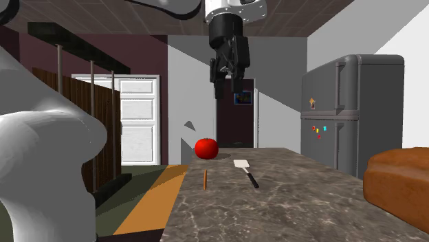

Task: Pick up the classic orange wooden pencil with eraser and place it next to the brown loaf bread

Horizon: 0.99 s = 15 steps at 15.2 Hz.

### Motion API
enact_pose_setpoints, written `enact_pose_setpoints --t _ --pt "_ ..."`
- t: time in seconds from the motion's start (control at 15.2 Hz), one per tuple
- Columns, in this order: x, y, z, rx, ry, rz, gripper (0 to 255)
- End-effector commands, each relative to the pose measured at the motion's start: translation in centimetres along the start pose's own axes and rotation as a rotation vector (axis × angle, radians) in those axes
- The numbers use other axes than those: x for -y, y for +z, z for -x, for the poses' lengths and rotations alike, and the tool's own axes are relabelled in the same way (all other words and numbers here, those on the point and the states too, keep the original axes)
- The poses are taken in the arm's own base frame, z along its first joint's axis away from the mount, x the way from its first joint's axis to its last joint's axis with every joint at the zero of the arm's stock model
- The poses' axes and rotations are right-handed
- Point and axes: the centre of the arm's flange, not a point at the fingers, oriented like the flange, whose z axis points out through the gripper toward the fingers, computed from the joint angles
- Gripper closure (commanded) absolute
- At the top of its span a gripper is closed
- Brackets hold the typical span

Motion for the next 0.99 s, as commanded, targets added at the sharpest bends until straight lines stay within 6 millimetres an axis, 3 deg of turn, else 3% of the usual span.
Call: enact_pose_setpoints --t 0.0,0.46,0.92 --pt "0.0 0.0 0.0 0.000 0.000 0.000 0" --pt "4.5 6.1 -4.9 0.033 -0.354 -0.072 0" --pt "10.8 11.9 -7.7 0.066 -0.708 -0.144 0"
